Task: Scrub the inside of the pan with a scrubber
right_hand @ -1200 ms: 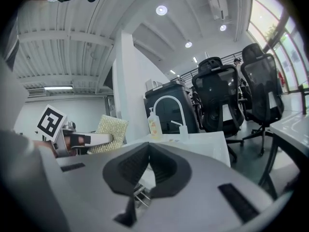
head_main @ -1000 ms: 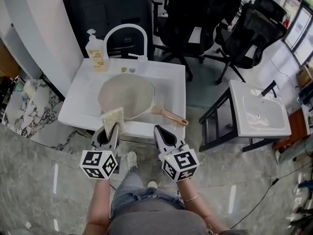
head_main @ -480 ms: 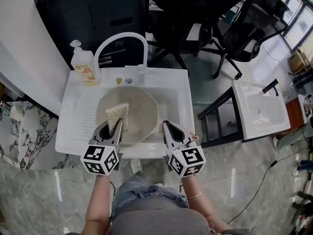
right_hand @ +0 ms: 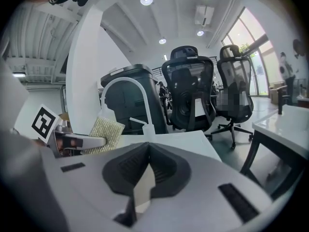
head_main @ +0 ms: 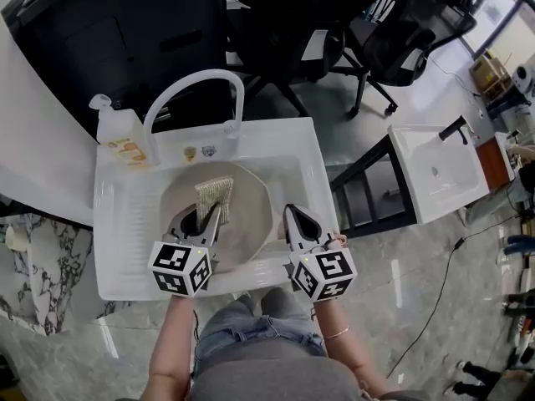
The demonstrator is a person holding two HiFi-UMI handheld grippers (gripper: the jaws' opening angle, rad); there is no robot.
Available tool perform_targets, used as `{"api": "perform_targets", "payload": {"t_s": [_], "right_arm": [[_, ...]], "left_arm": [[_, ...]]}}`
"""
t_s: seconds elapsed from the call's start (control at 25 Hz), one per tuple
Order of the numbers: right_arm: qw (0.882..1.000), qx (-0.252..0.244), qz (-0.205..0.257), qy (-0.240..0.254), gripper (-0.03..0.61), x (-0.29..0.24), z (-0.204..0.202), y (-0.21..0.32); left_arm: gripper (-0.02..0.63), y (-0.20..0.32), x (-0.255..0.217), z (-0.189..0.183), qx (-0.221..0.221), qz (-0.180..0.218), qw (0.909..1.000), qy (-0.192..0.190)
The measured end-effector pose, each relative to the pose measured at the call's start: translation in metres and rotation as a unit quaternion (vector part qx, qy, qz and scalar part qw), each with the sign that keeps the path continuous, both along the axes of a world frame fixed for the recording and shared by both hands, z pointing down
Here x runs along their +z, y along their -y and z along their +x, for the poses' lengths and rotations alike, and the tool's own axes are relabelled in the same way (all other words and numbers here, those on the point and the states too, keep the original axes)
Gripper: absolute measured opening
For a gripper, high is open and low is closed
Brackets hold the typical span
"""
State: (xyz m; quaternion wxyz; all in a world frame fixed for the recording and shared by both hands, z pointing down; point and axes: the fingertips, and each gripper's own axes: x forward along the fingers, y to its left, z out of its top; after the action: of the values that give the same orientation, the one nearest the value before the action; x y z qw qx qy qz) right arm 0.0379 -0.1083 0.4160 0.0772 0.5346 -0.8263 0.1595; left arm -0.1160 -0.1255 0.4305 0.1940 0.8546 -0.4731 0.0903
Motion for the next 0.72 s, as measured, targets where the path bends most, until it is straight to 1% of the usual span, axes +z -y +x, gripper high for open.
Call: {"api": "perform_targets", "payload": {"t_s": [0.08, 0.2, 0.32, 0.4, 0.56, 0.72], "right_arm": [[1.0, 0.009, -0.008, -0.003, 0.011, 0.004, 0.004, 0.001], [1.0, 0.019, -0.021, -0.004, 0.011, 0.013, 0.013, 0.002], [0.999, 0.031, -0.029, 0.001, 0.011, 0.02, 0.021, 0.007], [0.999, 0.037, -0.033, 0.005, 0.011, 0.023, 0.027, 0.013], [0.998, 0.045, -0.047, 0.011, 0.011, 0.033, 0.033, 0.017], [0.997, 0.05, -0.056, 0.014, 0.011, 0.041, 0.039, 0.022]], "left_arm": [[0.064, 0.004, 0.007, 0.008, 0.02, -0.009, 0.9997, 0.003], [0.064, 0.007, 0.022, 0.019, 0.038, -0.029, 0.9988, 0.007], [0.064, 0.004, 0.041, 0.031, 0.066, -0.053, 0.9963, 0.021], [0.064, -0.001, 0.051, 0.043, 0.101, -0.061, 0.9924, 0.036], [0.064, -0.012, 0.069, 0.062, 0.171, -0.077, 0.9801, 0.066], [0.064, -0.012, 0.087, 0.075, 0.206, -0.103, 0.9705, 0.072]]}}
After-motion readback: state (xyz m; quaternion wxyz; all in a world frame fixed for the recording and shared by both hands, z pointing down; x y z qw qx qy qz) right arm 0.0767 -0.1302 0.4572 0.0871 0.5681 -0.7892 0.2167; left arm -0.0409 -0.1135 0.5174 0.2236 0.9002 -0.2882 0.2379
